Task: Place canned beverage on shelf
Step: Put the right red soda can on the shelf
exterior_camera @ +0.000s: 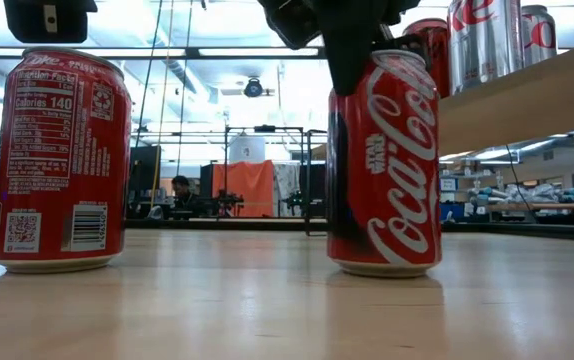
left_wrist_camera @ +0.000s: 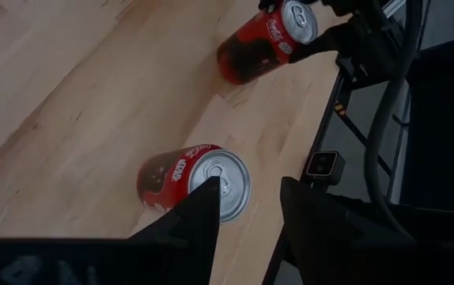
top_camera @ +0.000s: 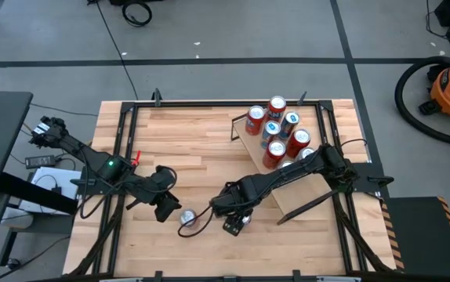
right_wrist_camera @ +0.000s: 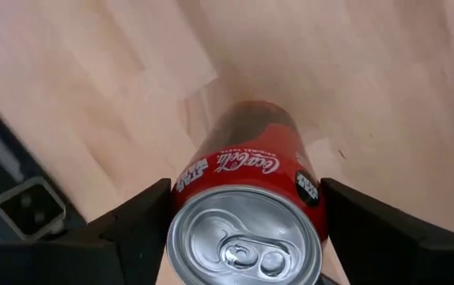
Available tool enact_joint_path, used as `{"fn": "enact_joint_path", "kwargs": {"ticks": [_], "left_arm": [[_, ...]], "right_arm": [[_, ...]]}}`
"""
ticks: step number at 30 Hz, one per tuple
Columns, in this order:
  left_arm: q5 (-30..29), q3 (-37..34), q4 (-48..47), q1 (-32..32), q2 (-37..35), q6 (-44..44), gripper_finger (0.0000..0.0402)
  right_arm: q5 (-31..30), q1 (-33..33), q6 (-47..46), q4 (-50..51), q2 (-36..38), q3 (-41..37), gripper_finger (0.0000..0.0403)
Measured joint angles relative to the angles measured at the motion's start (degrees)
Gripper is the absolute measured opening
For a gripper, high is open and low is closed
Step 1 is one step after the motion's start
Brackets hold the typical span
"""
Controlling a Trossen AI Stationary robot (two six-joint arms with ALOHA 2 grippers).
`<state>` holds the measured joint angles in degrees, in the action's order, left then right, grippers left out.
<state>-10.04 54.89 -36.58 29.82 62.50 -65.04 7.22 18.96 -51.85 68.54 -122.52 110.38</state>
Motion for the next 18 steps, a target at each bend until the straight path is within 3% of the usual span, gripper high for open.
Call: {"fn": "enact_joint_path", "kwargs": {"ticks": [9,18], "left_arm": [[0.0,0.0,0.0,0.0,0.0,0.2,0.0144],[0.0,0.0,0.0,0.0,0.0,0.1,0.0144]], "right_arm": [[2.6,-0.3,11.3,6.0,0.4,3.6,0.0307],[2.9,-0.2,14.8,12.9,0.6,8.6,0.0306]]}}
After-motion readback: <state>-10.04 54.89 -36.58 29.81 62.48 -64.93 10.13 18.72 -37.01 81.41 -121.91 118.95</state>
